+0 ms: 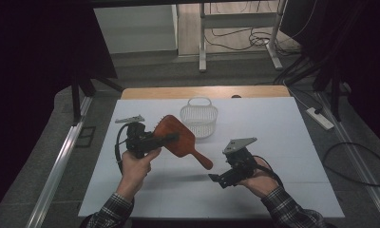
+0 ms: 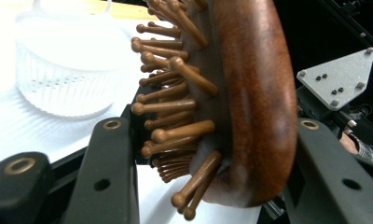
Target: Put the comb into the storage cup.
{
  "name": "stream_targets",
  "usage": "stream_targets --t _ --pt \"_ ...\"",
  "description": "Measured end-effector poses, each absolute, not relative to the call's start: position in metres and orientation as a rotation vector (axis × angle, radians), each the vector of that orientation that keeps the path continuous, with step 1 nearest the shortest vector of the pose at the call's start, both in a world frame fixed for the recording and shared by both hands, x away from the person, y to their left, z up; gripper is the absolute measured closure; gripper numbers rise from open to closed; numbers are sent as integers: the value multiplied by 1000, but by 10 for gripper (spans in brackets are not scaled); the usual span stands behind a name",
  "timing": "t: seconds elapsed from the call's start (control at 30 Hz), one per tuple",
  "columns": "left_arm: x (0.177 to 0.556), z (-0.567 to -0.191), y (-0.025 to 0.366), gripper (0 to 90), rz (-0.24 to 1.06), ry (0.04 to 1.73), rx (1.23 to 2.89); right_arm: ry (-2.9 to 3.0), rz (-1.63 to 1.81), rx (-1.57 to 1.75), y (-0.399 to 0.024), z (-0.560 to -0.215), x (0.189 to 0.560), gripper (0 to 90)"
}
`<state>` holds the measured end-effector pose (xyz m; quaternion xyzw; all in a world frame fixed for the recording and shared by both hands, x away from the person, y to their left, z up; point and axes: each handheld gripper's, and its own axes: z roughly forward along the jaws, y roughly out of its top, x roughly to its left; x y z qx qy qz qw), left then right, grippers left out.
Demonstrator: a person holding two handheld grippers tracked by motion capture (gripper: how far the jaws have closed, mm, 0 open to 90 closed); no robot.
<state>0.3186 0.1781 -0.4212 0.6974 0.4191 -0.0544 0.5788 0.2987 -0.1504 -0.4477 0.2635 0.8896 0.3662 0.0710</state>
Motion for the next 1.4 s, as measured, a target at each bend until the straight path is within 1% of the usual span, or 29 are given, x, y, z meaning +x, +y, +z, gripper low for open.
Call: stream_targets --t 0.33,0.6,1.4 --pt "324 -416 189 539 -108 1002 1614 2699 1043 770 -161 -452 295 0" --pt "329 -412 199 539 -92 1022 1584 2716 1053 817 -173 -454 293 0" --pt "354 -398 218 538 -81 1073 1520 2644 1059 910 -220 -455 280 0"
